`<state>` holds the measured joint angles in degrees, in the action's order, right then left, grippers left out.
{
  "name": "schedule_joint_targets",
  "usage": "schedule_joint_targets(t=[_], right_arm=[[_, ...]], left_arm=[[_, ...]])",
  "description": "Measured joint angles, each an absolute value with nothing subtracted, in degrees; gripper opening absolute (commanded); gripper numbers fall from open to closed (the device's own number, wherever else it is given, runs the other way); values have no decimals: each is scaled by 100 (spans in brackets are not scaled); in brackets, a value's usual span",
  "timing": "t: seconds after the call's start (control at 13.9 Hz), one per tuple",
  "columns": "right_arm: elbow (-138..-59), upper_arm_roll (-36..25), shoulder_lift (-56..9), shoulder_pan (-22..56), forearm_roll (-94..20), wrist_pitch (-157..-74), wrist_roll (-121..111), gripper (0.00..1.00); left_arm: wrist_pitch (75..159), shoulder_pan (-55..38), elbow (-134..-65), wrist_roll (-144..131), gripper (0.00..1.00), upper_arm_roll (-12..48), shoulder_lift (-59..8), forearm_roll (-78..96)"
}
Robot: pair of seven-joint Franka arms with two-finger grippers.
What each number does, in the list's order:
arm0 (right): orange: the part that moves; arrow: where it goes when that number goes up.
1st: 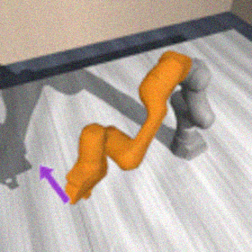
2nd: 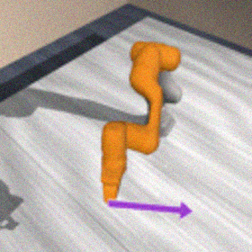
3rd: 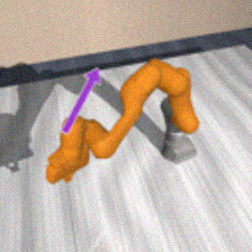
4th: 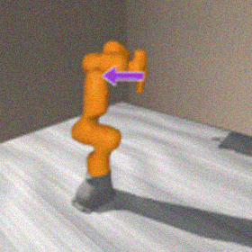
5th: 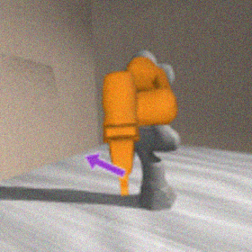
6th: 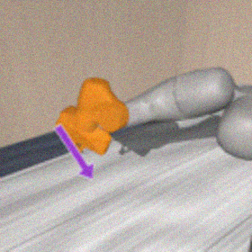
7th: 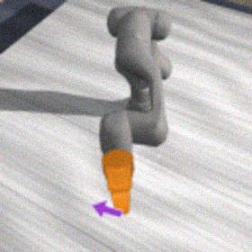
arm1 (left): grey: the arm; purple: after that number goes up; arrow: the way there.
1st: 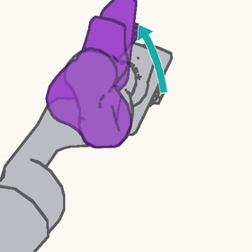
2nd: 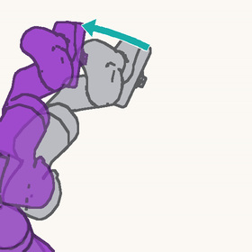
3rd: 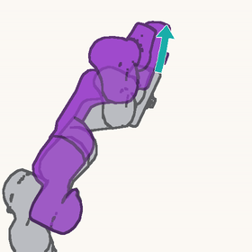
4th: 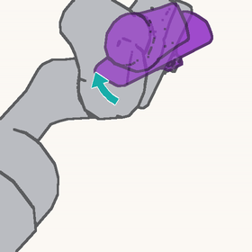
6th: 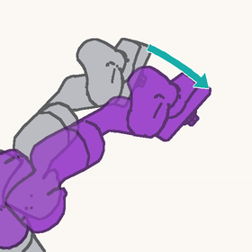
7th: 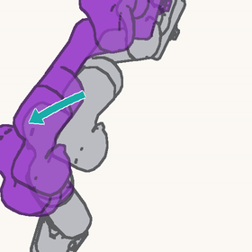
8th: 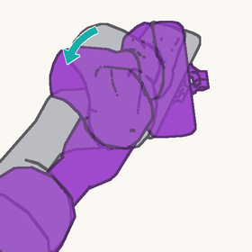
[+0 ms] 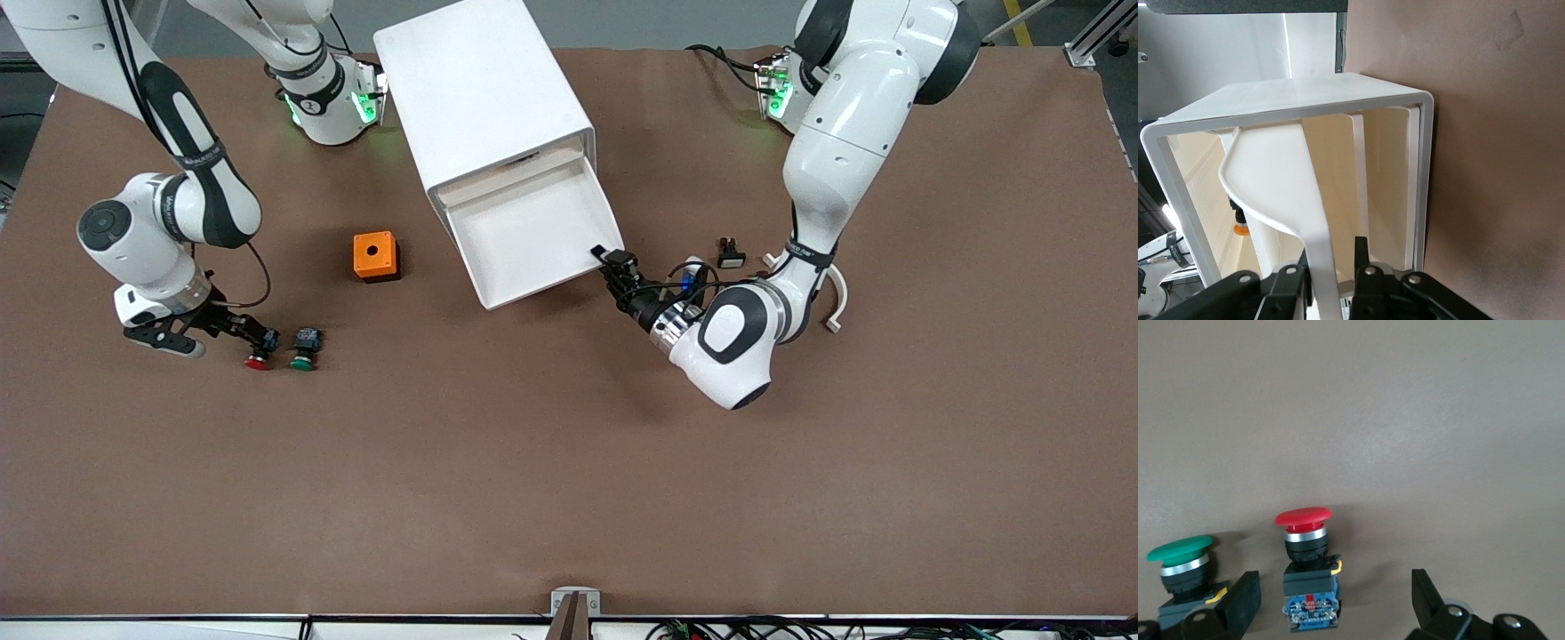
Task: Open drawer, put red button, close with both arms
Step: 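Lower the right gripper and grasp the red push button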
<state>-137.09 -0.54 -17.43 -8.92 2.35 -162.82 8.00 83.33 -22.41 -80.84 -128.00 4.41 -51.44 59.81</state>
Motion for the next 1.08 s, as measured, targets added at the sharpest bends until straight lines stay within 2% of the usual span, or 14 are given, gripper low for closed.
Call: schedule_joint_targets(t=[0.07, 0.14, 0.79, 0.86, 1.08], right_arm=[[-13719, -46, -1788, -863, 235, -16323, 865, 100], [-13721, -41, -1822, -829, 235, -16335, 917, 100], [-13727, -39, -2006, -740, 235, -16335, 1033, 100], [-13727, -39, -2006, -740, 235, -16332, 1035, 97], [-13728, -38, -2006, -727, 235, -16207, 1036, 51]], left_arm=[[8339, -2241, -8084, -12800, 75, 441, -5144, 5981], [8349, -2241, -8084, -12792, 100, 440, -5144, 5981], [8378, -2178, -7835, -11698, 100, 464, -4986, 5981], [8378, -2161, -7822, -11462, 100, 465, -4947, 5981], [8375, -2037, -7744, -10681, 100, 464, -4888, 5981]])
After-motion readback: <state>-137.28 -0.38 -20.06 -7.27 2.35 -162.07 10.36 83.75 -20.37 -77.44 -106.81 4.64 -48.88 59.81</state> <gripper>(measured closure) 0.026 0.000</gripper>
